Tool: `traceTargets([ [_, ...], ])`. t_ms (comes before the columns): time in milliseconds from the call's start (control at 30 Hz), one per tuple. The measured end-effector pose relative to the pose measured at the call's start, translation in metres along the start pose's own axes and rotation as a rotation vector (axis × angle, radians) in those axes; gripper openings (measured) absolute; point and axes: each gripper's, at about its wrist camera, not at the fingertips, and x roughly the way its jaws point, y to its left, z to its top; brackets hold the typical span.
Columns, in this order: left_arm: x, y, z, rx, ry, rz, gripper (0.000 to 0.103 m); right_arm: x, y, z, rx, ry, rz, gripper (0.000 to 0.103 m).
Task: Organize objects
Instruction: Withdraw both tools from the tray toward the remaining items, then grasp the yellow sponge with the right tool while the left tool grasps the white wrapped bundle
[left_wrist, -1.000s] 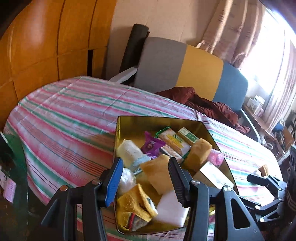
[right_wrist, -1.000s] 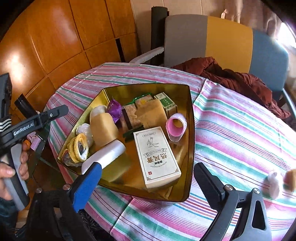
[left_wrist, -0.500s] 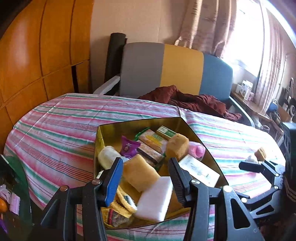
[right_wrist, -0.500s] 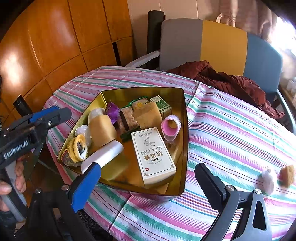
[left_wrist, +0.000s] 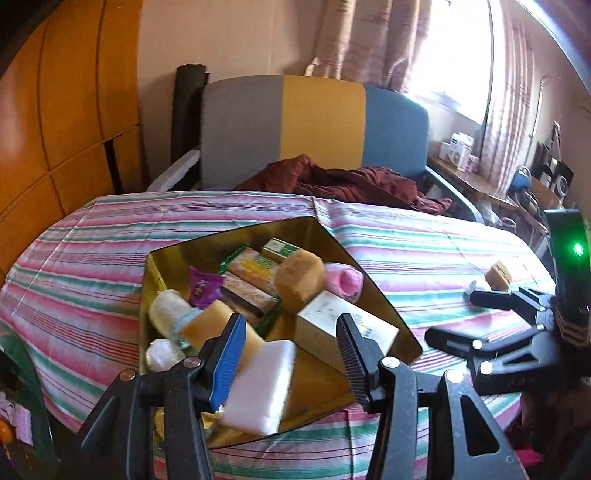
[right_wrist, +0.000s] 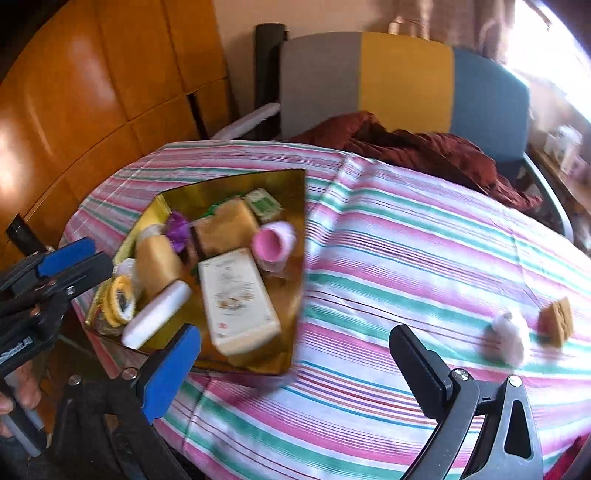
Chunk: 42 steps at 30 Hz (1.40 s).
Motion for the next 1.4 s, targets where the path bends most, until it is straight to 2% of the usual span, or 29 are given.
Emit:
traceTargets([
  [300, 0.007, -0.034, 0.006, 0.079, 0.018, -0.079, 0.051, -0.013, -0.071, -0.010, 0.122, 0.025, -0.127, 0.103],
  [667, 0.030, -0.093, 0.013, 0.207, 0.056, -0.188, 0.051, -0.060, -0.225, -0.043, 0.465, 0.036, -0.332, 0.103],
  [833, 0.048, -0.114, 0.015, 0.233, 0.102, -0.229, 0.051, -0.067, -0.279, -0.052, 0.550, 0.046, -0.402, 0.102],
  [1033, 0.062, -0.138, 0.015, 0.264, 0.140, -0.259, 0.051, -0.042, -0.316, -0.036, 0.476, 0.084, -0.442, 0.101],
  [1167, 0.071, -0.149, 0.016, 0.271, 0.172, -0.274, 0.051, -0.008, -0.332, -0.020, 0.369, 0.152, -0.479, 0.101],
  [1300, 0.081, -0.159, 0.017, 0.275, 0.200, -0.287, 0.051, 0.022, -0.344, -0.011, 0.322, 0.209, -0.478, 0.101],
  [1333, 0.084, -0.164, 0.018, 0.280, 0.208, -0.294, 0.051, 0.027, -0.347, -0.010, 0.320, 0.216, -0.472, 0.100],
  [1400, 0.089, -0.169, 0.018, 0.286, 0.219, -0.301, 0.051, 0.037, -0.350, -0.009, 0.316, 0.234, -0.460, 0.082],
])
